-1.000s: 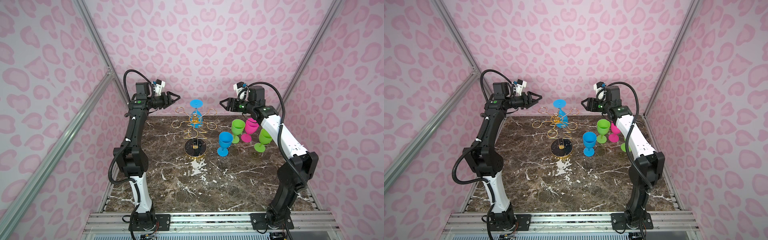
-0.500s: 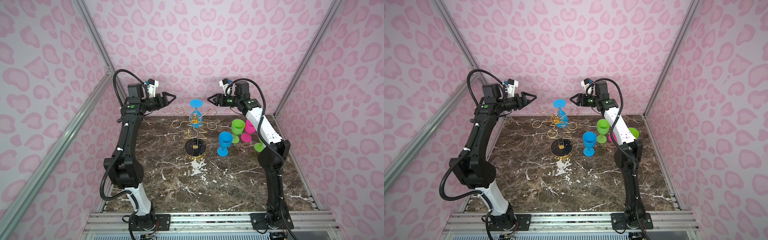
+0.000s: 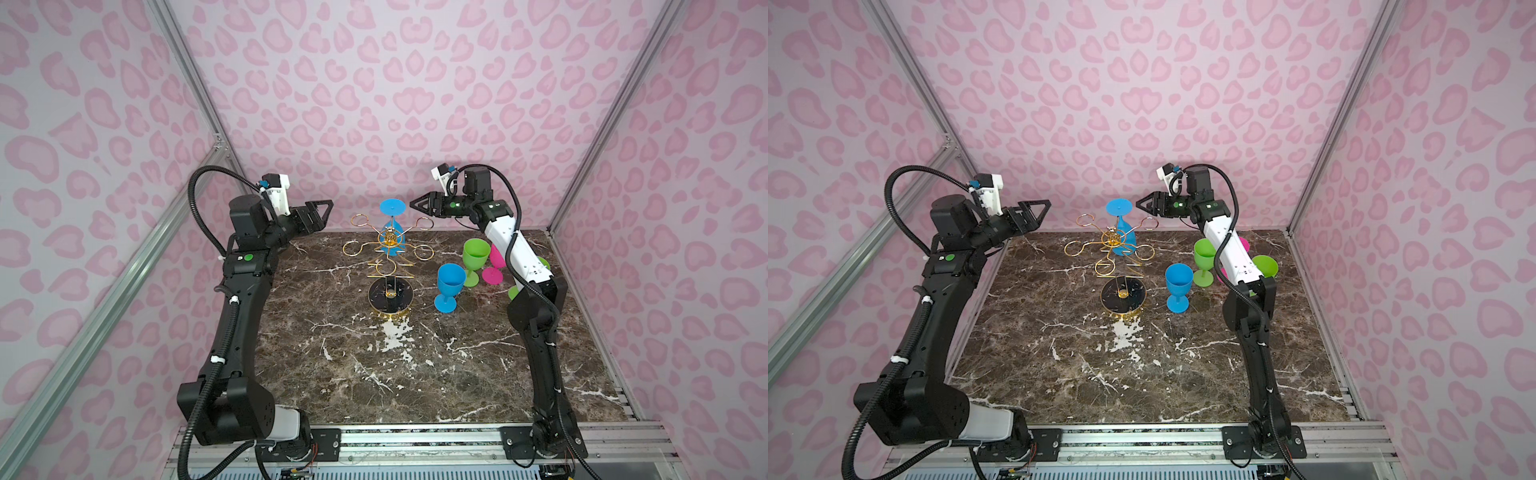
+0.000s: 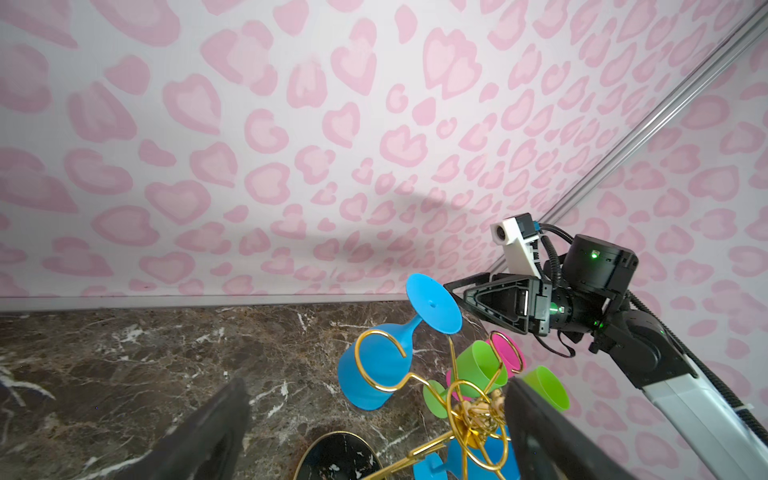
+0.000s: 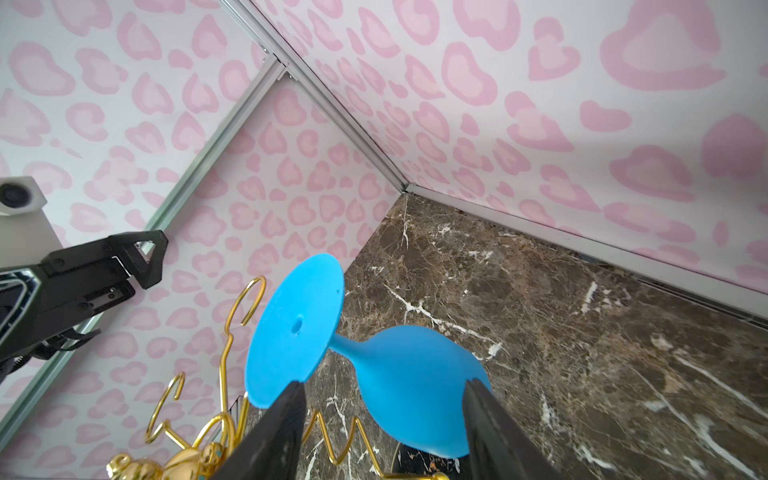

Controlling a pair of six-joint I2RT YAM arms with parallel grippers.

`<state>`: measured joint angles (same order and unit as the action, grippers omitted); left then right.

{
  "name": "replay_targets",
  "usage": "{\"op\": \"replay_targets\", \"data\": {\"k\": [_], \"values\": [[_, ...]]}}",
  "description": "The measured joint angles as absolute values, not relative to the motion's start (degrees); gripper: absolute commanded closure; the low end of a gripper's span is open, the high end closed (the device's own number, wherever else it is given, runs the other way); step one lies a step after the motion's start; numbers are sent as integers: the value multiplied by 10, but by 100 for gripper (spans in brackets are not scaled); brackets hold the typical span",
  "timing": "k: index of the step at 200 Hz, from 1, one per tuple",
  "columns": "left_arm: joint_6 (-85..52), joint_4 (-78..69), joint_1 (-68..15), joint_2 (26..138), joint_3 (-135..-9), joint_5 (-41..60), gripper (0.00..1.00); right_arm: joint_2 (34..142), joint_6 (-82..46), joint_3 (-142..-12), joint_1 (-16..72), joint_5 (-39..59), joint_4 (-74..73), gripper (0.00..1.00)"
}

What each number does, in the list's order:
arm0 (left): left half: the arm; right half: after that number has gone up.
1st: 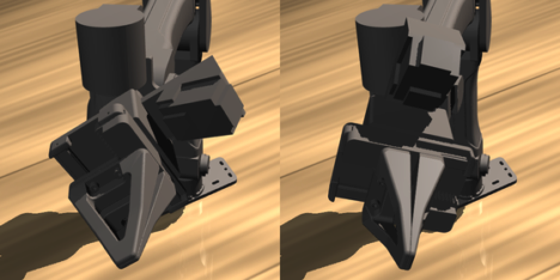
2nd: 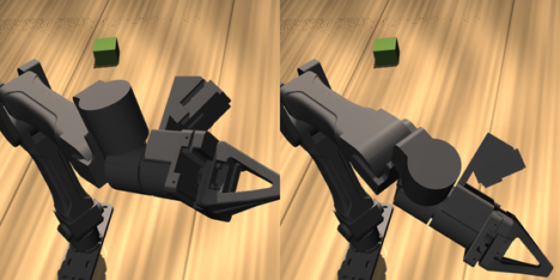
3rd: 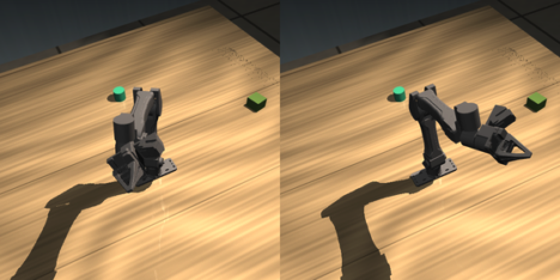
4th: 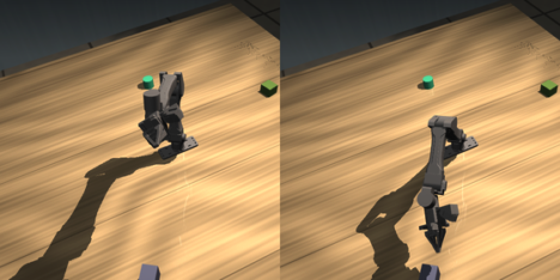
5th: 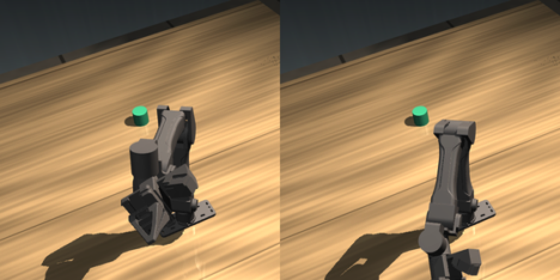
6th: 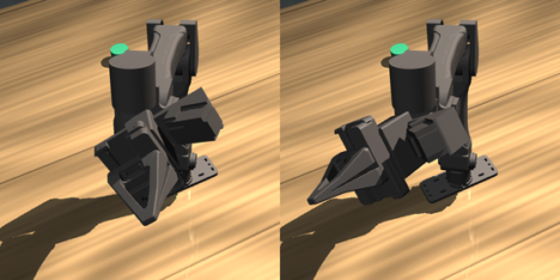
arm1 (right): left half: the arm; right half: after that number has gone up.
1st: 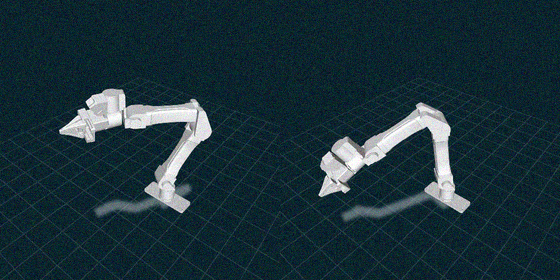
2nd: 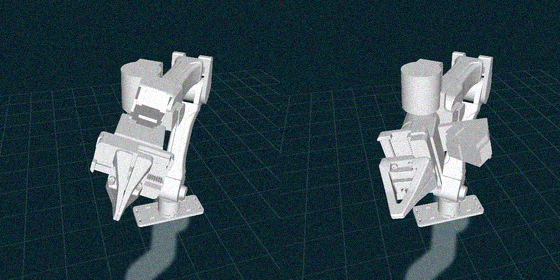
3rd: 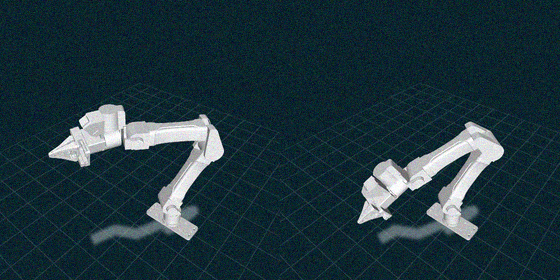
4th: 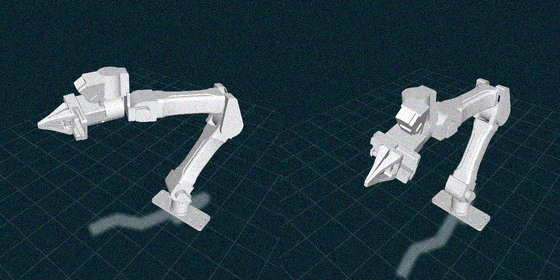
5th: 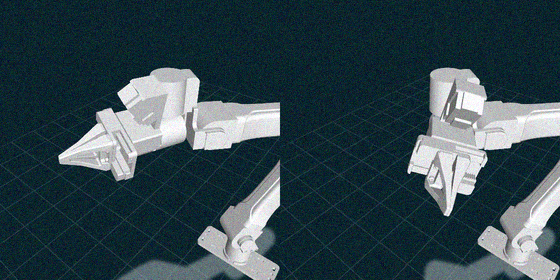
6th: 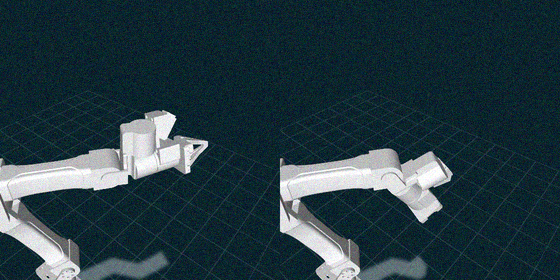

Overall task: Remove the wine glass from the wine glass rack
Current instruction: 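Move the right gripper to the base of the blue glass on the rack, then close the right gripper on the blue glass base on the rack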

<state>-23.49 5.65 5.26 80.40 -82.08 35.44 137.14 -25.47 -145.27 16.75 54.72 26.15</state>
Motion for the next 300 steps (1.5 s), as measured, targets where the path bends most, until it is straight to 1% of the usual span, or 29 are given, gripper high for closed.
{"op": "replay_targets", "data": {"k": [26,46,101,169,228,249,265,300], "values": [[-235,26,53,789,-790,342,3,1386,-298,-1459,167,562,218,41],[-234,17,53,789,-780,340,3,1400,-319,-1474,169,568,202,44],[-234,16,53,789,-777,340,3,1418,-366,-1499,177,586,165,47],[-235,16,54,791,-776,342,3,1437,-384,-1510,181,588,157,55],[-240,12,58,798,-776,348,3,1444,-396,-1517,186,592,150,57],[-240,12,59,799,-776,352,3,1448,-395,-1520,187,597,146,60],[-241,12,59,799,-776,354,3,1450,-397,-1520,188,601,145,65],[-244,11,61,801,-776,359,3,1451,-400,-1520,190,603,144,71]]}}
